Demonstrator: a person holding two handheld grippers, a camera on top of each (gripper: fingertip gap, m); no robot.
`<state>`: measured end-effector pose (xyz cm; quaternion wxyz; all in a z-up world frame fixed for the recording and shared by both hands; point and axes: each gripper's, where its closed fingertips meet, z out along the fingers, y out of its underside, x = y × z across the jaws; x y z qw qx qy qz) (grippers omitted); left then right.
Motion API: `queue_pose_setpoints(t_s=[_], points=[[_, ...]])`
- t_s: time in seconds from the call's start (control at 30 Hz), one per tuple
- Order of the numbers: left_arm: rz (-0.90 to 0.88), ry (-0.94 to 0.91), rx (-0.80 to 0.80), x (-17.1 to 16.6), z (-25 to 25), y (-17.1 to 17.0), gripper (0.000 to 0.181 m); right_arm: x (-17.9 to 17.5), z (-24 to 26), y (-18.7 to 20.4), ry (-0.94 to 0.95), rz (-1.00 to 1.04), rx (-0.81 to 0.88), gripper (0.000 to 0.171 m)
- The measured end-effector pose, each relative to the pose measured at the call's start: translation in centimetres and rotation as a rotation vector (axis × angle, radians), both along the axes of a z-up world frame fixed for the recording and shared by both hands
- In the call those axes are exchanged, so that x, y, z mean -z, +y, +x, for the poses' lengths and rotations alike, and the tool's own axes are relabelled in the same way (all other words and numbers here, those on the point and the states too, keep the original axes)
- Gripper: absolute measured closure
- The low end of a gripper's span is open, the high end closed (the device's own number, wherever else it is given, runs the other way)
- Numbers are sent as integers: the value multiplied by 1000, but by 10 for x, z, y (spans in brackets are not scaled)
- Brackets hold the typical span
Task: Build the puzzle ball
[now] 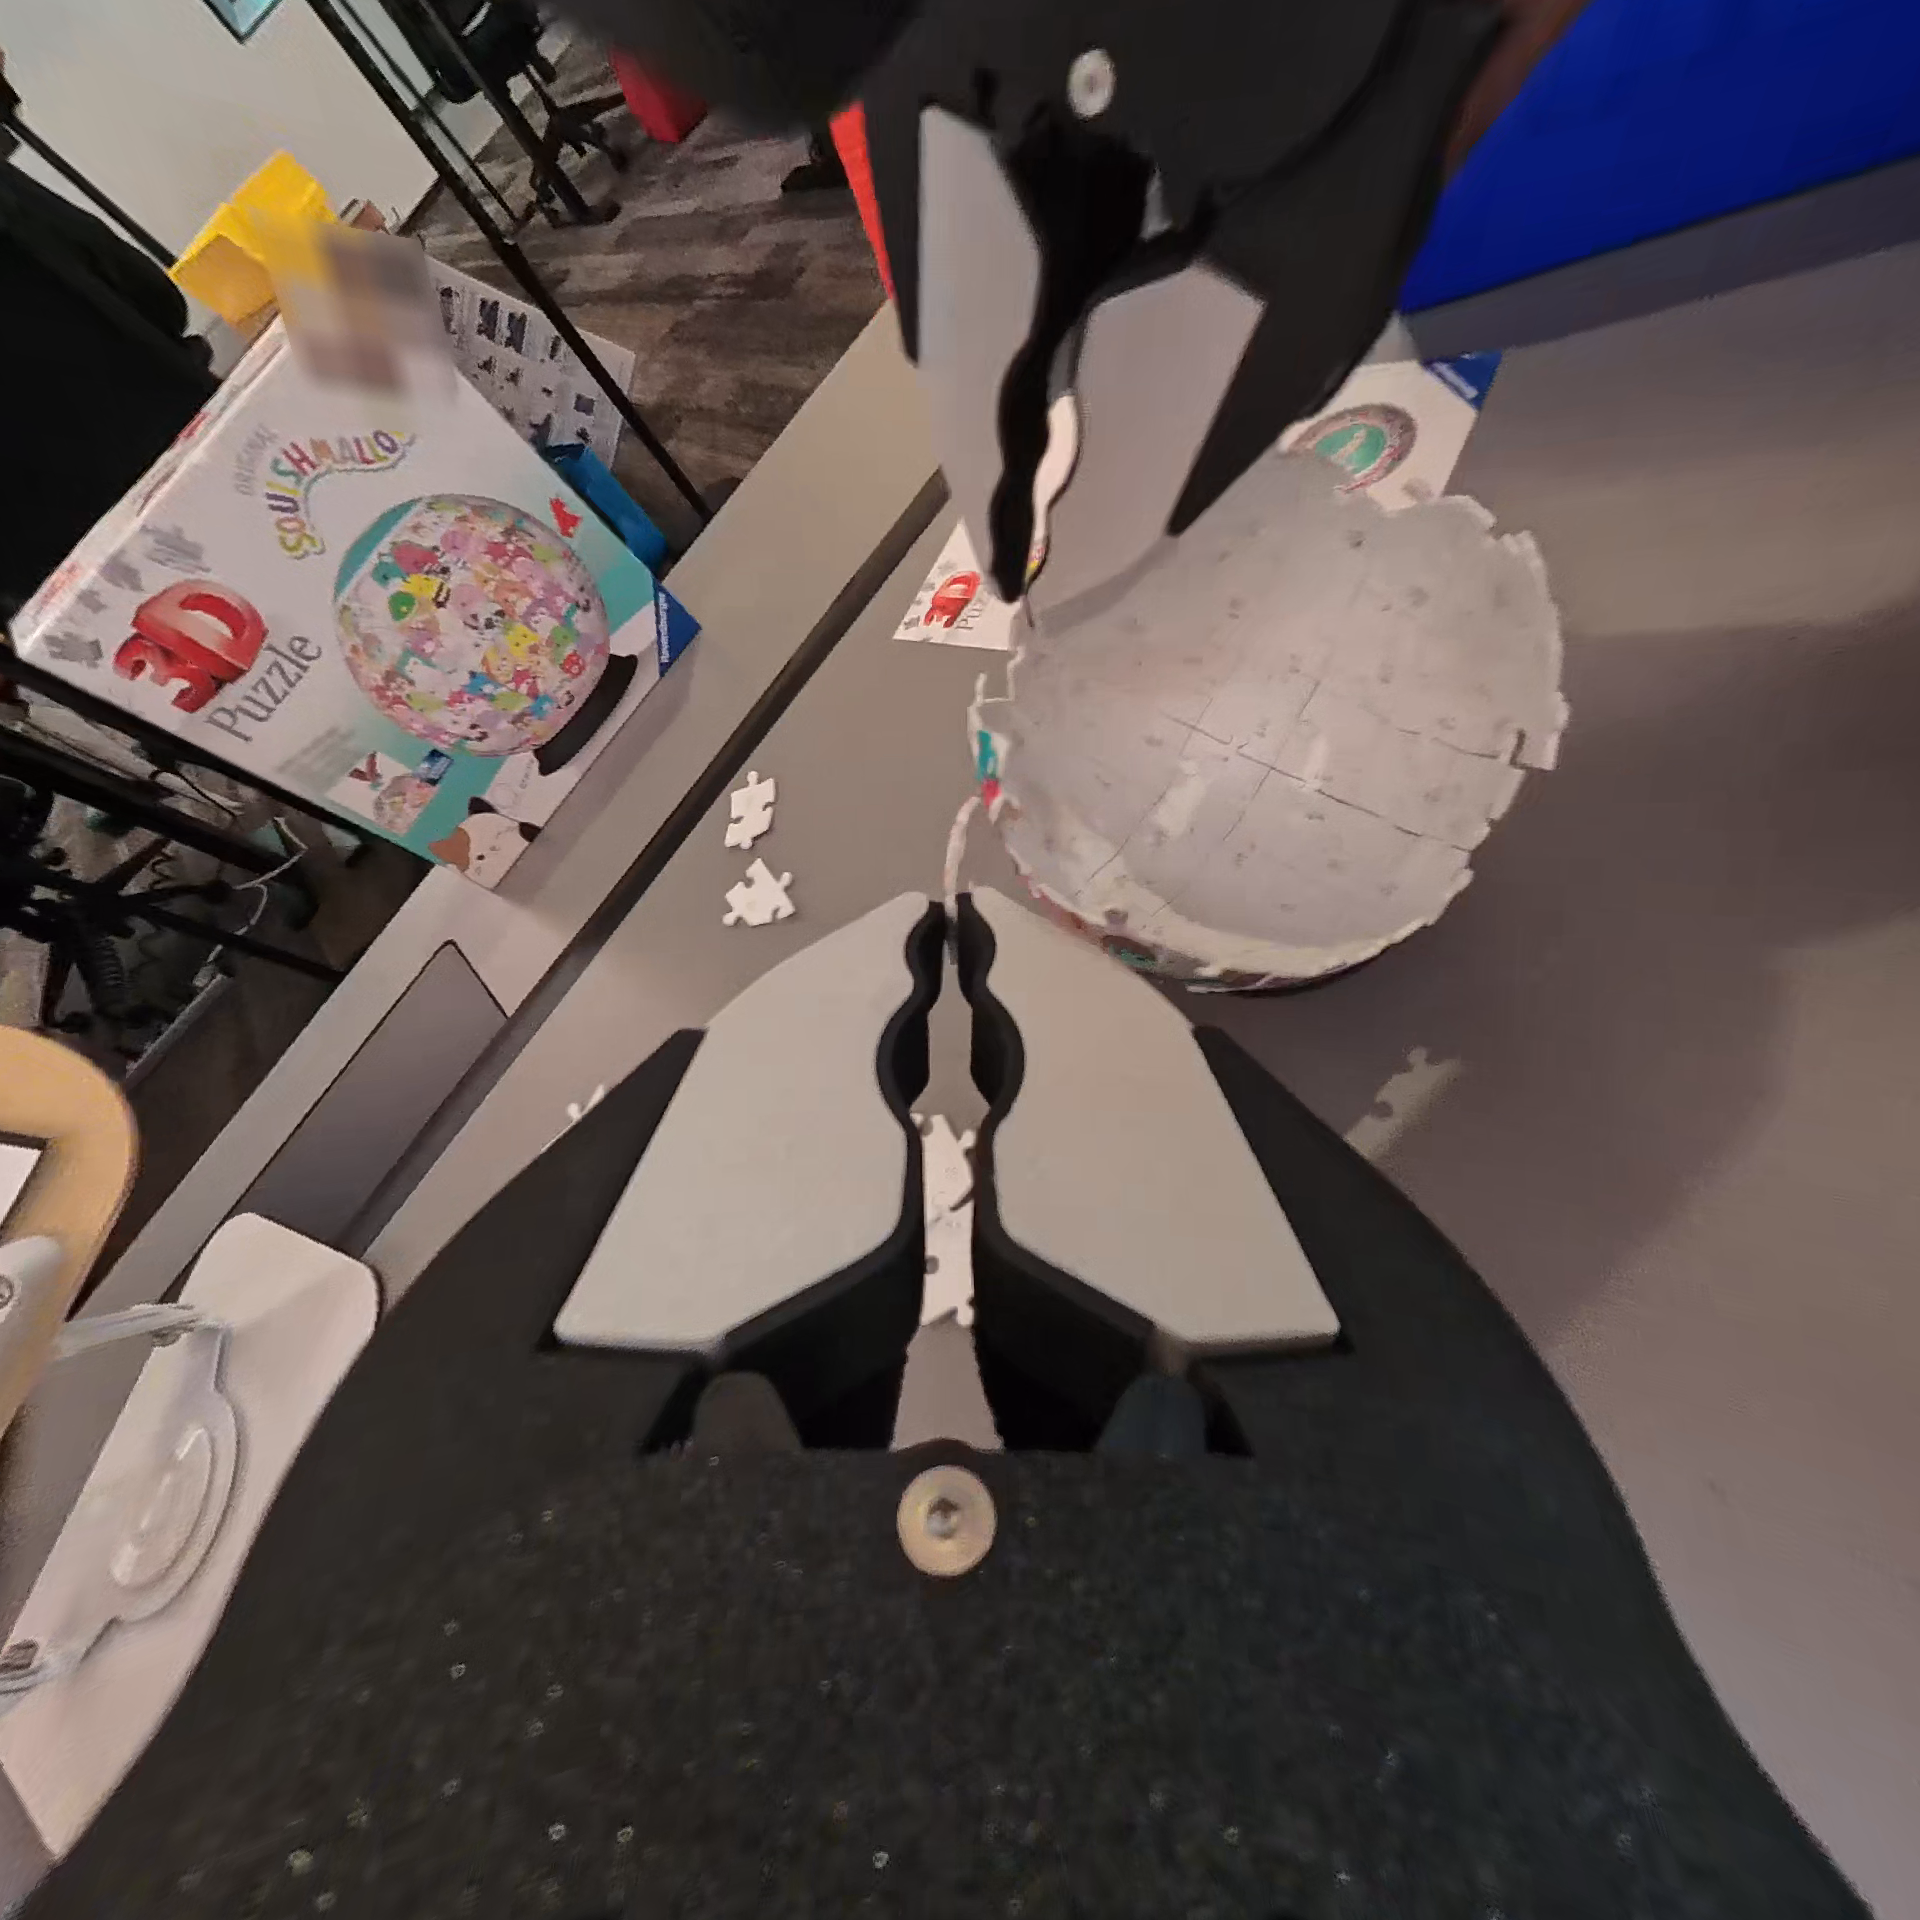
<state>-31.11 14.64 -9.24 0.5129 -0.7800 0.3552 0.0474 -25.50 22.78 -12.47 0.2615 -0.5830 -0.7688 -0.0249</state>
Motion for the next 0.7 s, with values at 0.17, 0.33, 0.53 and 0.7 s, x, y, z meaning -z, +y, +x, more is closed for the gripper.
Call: queue_pose_setpoints(t_s=[0.17,0.33,0.53,0.7], points=[[46,56,29,-2,14,1,179,-1,-4,2,-18,12,9,168],[-10,49,25,11,16,16,179,10,-3,9,-66,-6,22,171],[-92,30,21,27,14,27,179,13,-4,12,-104,-50,41,171],[-115,36,28,31,17,31,179,19,-3,12,-139,-100,49,171]])
